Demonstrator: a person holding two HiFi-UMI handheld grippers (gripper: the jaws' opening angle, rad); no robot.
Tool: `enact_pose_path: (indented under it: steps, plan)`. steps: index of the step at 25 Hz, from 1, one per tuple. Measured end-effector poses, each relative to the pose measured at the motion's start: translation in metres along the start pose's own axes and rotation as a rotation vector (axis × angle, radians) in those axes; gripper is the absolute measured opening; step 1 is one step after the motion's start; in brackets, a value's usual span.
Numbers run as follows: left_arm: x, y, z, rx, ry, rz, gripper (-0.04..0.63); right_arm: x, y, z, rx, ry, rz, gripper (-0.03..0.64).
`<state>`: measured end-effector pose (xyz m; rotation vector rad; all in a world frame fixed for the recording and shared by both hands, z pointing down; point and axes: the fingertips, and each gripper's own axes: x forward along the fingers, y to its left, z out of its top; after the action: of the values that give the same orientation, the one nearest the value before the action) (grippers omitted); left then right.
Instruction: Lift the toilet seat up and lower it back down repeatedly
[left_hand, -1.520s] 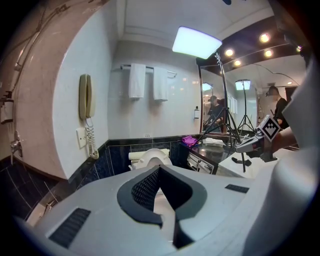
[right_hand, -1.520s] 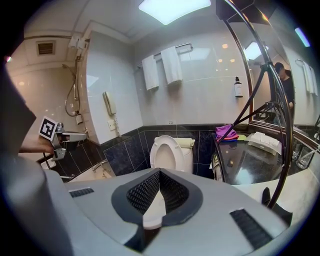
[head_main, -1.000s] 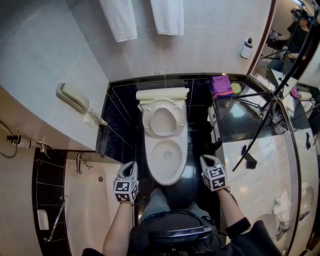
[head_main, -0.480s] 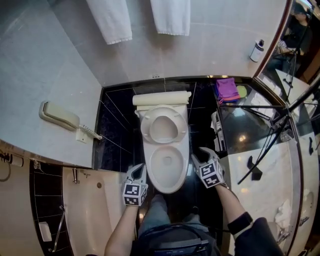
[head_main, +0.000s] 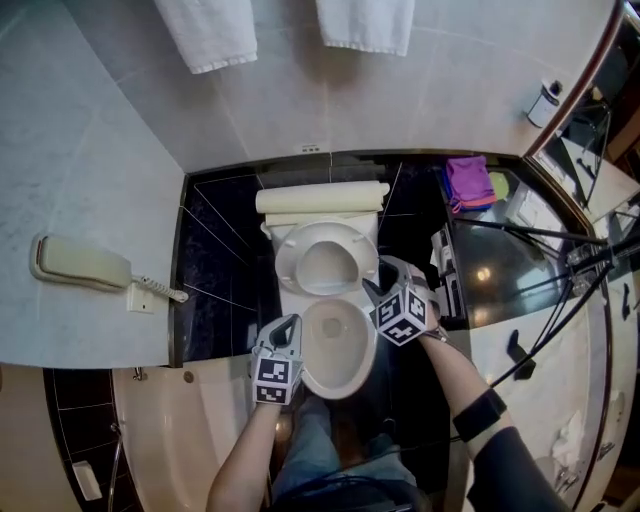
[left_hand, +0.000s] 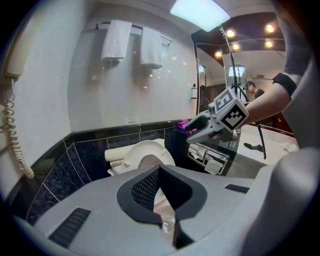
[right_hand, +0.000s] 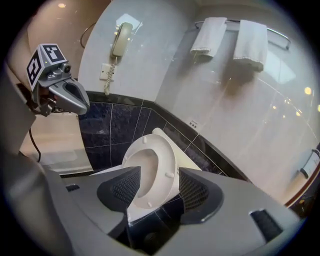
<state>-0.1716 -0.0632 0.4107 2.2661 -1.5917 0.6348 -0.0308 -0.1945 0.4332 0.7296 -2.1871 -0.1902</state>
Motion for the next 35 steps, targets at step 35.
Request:
enact_pose_path:
  steps: [35]
  plan:
    - [0.058,0.039,-0.067,-0.098,0.064,-0.005,0.000,0.159,-0.030,0.021,-0.243,0.146,-0.024,0.101]
